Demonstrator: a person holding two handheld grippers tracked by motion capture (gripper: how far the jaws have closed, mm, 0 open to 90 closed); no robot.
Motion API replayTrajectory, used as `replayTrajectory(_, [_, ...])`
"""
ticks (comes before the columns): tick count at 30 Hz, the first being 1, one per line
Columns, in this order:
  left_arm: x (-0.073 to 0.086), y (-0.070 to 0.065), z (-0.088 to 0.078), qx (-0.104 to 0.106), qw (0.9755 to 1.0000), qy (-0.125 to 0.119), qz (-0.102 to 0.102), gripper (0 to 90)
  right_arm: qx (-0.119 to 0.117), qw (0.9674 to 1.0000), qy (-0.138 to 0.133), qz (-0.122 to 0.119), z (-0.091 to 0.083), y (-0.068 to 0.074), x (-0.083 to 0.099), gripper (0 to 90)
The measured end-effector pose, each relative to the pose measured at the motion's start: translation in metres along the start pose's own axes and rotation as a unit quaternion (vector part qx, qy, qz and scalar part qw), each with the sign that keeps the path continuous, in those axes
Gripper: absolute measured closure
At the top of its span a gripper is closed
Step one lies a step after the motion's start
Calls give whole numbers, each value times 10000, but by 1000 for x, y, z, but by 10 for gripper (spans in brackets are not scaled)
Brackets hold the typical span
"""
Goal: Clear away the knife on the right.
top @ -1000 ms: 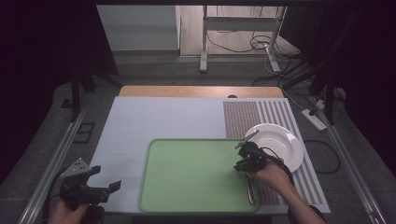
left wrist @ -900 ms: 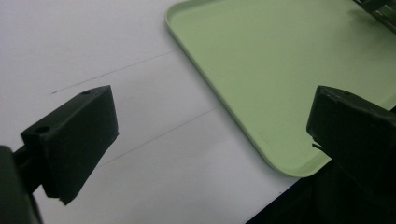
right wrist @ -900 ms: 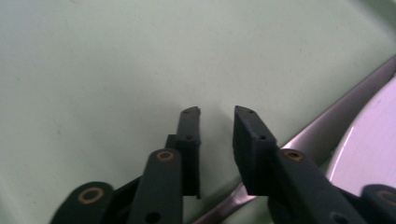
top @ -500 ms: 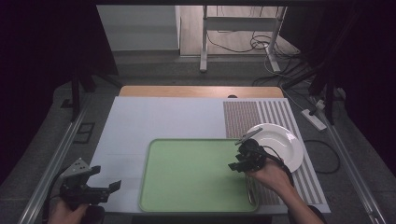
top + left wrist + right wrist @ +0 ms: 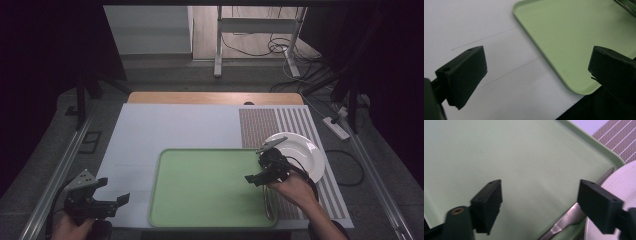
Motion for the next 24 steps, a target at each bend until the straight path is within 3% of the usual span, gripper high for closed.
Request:
replayTrajectory(3, [0,0,0,1,10000,9,3,22,29,10000,-76,26,-1,-1,3,118])
replayTrajectory(15, [0,0,0,0,10000,17,6,22,185,9996,-211,36,-8,-4,19,0])
replayTrajectory(24, [0,0,0,-5,10000,16,16,22,335,9992,-214,-31,-12,-2,27,0])
Point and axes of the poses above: each handheld gripper's, and its own axes: z roughly forward along the jaws, x roughly out of its underside, y roughly to its left, the point moved 1 cm from there along z, roughly forward along the jaws, and after that the axes turned 2 degrees about -y, right-handed, at the moved point
